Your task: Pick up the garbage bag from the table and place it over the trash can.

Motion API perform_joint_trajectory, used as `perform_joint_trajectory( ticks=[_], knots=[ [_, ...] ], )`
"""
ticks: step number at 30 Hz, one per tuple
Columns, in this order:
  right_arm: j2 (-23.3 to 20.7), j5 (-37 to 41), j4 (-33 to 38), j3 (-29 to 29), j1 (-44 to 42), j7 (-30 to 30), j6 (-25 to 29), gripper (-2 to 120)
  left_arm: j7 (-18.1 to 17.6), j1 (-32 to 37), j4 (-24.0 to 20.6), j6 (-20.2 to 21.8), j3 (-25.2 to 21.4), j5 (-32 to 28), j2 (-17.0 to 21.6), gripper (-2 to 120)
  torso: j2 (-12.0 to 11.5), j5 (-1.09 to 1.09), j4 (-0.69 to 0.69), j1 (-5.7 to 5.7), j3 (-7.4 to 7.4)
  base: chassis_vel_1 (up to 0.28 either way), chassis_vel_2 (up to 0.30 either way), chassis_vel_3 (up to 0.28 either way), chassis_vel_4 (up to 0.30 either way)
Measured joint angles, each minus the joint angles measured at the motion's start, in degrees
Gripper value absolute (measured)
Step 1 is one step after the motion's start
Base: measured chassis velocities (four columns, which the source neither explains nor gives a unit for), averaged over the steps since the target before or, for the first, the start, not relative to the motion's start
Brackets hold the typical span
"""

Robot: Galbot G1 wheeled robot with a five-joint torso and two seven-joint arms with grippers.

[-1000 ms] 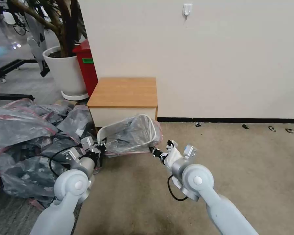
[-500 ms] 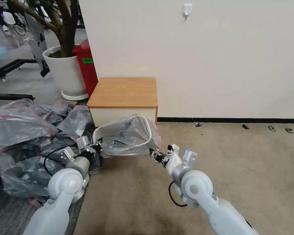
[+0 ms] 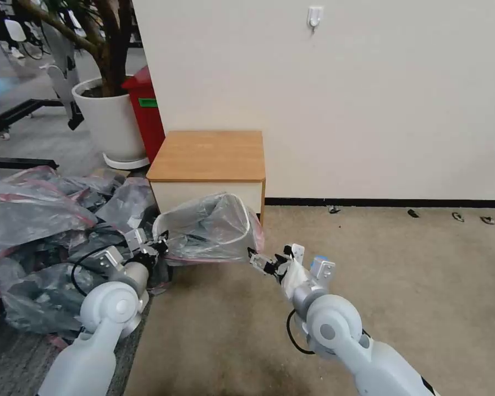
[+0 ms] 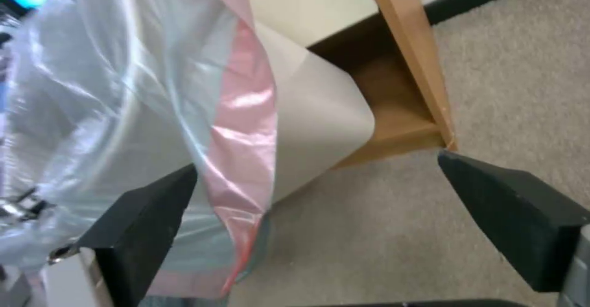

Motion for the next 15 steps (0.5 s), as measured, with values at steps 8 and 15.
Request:
perform_joint_trajectory(
  ticks=[8, 15],
  knots=[
    [-2.5, 1.3, 0.9, 2.2, -1.4, -6.1, 3.1, 100, 1.7, -0.6, 1.1, 0.0, -0.4, -1.1, 2.2, 3, 0.0, 0.00, 0.00, 0.00, 0.00, 0.000, 0.000, 0.000, 0.000],
    [-7.2, 7.6, -1.2, 4.3, -0.8, -19.9, 5.3, 100, 10.4, 1.1, 1.3, 0.4, -2.9, -2.7, 7.3, 3, 0.0, 0.00, 0.00, 0.00, 0.00, 0.000, 0.000, 0.000, 0.000]
  ],
)
